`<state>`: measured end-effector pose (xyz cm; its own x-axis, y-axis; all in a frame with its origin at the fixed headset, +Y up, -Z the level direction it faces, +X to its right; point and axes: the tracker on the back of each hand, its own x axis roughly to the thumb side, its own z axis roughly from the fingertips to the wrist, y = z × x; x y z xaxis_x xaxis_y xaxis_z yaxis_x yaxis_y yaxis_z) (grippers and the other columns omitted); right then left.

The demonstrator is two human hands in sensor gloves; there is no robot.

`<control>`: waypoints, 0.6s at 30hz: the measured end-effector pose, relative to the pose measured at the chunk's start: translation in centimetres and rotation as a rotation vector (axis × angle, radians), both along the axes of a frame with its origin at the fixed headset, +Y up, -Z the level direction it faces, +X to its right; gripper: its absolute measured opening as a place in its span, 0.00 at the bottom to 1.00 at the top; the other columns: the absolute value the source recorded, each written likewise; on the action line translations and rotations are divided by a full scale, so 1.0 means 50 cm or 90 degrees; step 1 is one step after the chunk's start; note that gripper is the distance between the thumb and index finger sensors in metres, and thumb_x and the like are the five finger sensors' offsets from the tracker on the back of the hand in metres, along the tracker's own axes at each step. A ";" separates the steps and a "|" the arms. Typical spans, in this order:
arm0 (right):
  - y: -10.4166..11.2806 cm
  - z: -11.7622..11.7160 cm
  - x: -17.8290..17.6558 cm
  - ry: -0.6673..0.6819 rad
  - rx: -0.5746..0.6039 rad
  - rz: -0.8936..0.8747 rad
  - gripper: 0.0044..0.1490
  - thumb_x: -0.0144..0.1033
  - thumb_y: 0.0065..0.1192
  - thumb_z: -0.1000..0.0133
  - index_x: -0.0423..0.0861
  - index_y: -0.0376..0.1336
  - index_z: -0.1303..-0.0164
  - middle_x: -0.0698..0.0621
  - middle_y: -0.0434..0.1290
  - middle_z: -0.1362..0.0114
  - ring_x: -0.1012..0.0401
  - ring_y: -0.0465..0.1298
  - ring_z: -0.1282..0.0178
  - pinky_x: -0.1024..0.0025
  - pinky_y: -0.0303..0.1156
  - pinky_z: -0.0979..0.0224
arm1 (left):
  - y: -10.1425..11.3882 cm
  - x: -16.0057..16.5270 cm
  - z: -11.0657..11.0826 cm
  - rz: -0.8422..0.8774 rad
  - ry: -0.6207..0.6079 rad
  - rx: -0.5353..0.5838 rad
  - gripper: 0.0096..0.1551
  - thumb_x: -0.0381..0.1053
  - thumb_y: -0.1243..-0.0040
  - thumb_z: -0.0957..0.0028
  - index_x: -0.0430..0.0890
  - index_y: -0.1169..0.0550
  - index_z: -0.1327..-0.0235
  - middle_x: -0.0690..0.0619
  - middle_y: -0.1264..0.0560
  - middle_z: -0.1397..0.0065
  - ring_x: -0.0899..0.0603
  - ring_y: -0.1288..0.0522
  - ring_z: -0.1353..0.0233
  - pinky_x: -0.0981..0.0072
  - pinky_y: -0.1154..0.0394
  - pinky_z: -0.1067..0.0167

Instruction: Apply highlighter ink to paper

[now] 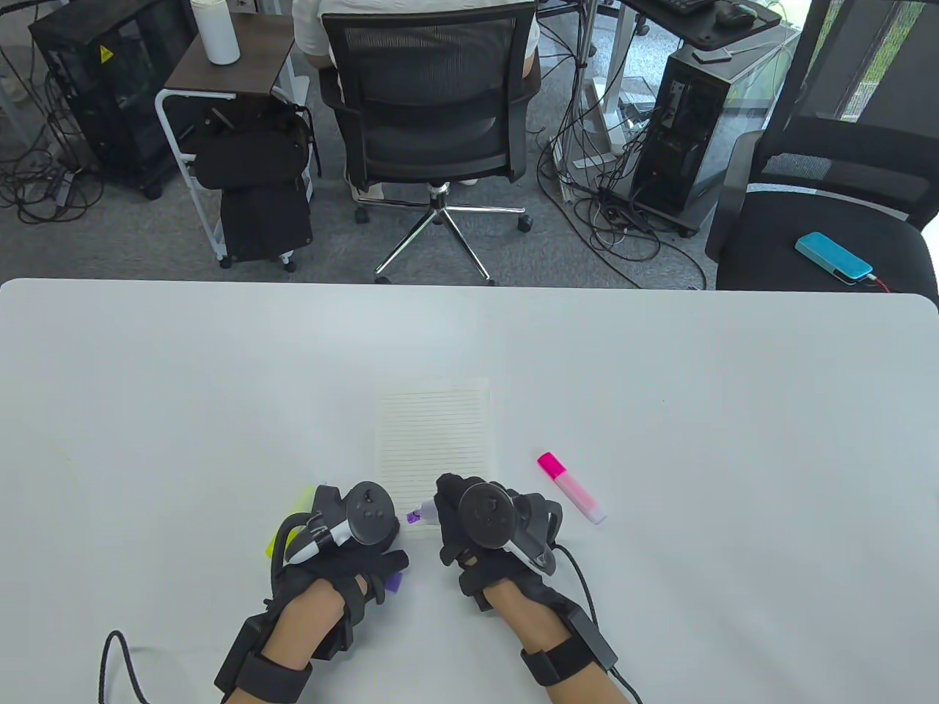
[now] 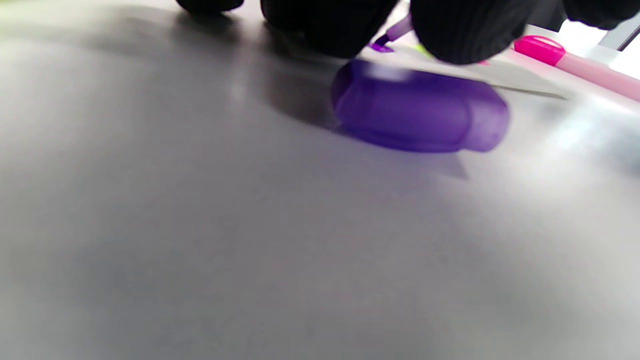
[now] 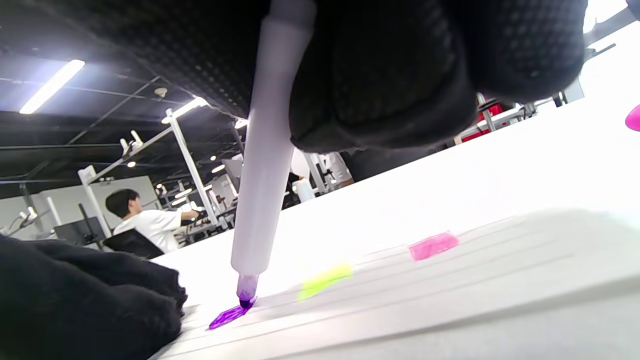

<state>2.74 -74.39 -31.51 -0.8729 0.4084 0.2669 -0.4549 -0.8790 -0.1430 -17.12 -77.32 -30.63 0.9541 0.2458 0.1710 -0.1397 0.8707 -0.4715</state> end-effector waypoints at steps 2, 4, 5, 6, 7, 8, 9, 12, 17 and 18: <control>0.001 0.001 0.000 0.009 0.006 -0.004 0.20 0.41 0.70 0.46 0.48 0.77 0.48 0.41 0.83 0.56 0.51 0.83 0.65 0.49 0.78 0.52 | 0.000 0.000 0.000 0.000 0.000 0.000 0.39 0.65 0.44 0.52 0.51 0.31 0.27 0.53 0.44 0.17 0.30 0.45 0.19 0.31 0.49 0.29; -0.003 0.000 -0.002 0.032 -0.013 -0.038 0.20 0.40 0.70 0.46 0.48 0.77 0.47 0.41 0.83 0.56 0.50 0.83 0.65 0.48 0.78 0.52 | 0.000 0.000 0.000 -0.001 0.000 0.000 0.39 0.65 0.44 0.52 0.51 0.31 0.27 0.53 0.44 0.17 0.30 0.45 0.19 0.31 0.49 0.29; -0.004 0.000 -0.003 0.028 -0.017 -0.042 0.20 0.40 0.70 0.47 0.47 0.77 0.48 0.40 0.83 0.56 0.50 0.83 0.65 0.48 0.77 0.53 | 0.000 0.000 0.000 -0.001 0.000 0.000 0.39 0.65 0.44 0.52 0.52 0.31 0.27 0.53 0.44 0.17 0.30 0.45 0.19 0.31 0.49 0.29; -0.003 -0.001 -0.004 0.019 -0.012 -0.011 0.20 0.40 0.70 0.47 0.47 0.77 0.48 0.40 0.83 0.56 0.50 0.83 0.66 0.48 0.78 0.53 | 0.000 0.000 0.000 -0.001 0.000 0.000 0.39 0.65 0.44 0.52 0.51 0.31 0.27 0.53 0.44 0.17 0.30 0.45 0.19 0.31 0.49 0.29; 0.000 -0.001 -0.001 0.013 -0.006 0.013 0.20 0.41 0.70 0.46 0.48 0.77 0.48 0.41 0.84 0.56 0.51 0.83 0.66 0.49 0.78 0.53 | 0.000 0.000 0.000 0.000 0.000 0.000 0.39 0.65 0.44 0.52 0.52 0.31 0.27 0.53 0.44 0.17 0.30 0.45 0.19 0.31 0.49 0.29; 0.001 0.000 0.000 0.009 -0.003 0.011 0.20 0.41 0.70 0.47 0.48 0.77 0.48 0.41 0.84 0.57 0.51 0.83 0.66 0.49 0.78 0.53 | 0.000 0.000 0.000 0.001 0.001 0.000 0.39 0.65 0.44 0.52 0.51 0.31 0.27 0.53 0.44 0.17 0.30 0.45 0.19 0.31 0.49 0.29; 0.003 0.000 0.001 0.002 0.002 0.003 0.20 0.40 0.70 0.47 0.47 0.77 0.49 0.41 0.84 0.57 0.51 0.83 0.67 0.49 0.78 0.54 | 0.000 0.000 0.000 0.001 0.001 0.000 0.39 0.65 0.44 0.52 0.52 0.31 0.27 0.53 0.44 0.17 0.30 0.45 0.19 0.31 0.49 0.29; 0.002 0.003 0.002 0.016 0.005 -0.006 0.20 0.41 0.70 0.47 0.48 0.77 0.48 0.41 0.84 0.57 0.51 0.83 0.66 0.49 0.78 0.53 | 0.000 0.000 0.000 0.000 0.000 0.000 0.39 0.65 0.44 0.52 0.51 0.31 0.27 0.53 0.44 0.17 0.30 0.45 0.19 0.31 0.49 0.29; 0.002 0.003 -0.002 0.021 -0.003 0.013 0.20 0.41 0.70 0.47 0.48 0.77 0.48 0.41 0.84 0.57 0.51 0.83 0.66 0.49 0.78 0.53 | -0.001 0.000 0.001 0.001 0.001 0.000 0.39 0.65 0.44 0.52 0.52 0.31 0.27 0.53 0.44 0.17 0.30 0.45 0.19 0.31 0.49 0.29; 0.004 0.004 0.000 0.014 0.001 0.011 0.20 0.41 0.70 0.47 0.47 0.77 0.49 0.41 0.84 0.57 0.51 0.83 0.67 0.49 0.78 0.54 | -0.001 0.000 0.001 0.001 0.001 -0.001 0.39 0.65 0.44 0.52 0.52 0.31 0.27 0.53 0.44 0.17 0.30 0.45 0.19 0.31 0.49 0.29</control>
<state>2.72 -74.22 -31.30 -0.8733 0.3933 0.2876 -0.4434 -0.8861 -0.1347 -17.11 -77.34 -30.59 0.9538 0.2478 0.1698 -0.1420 0.8701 -0.4721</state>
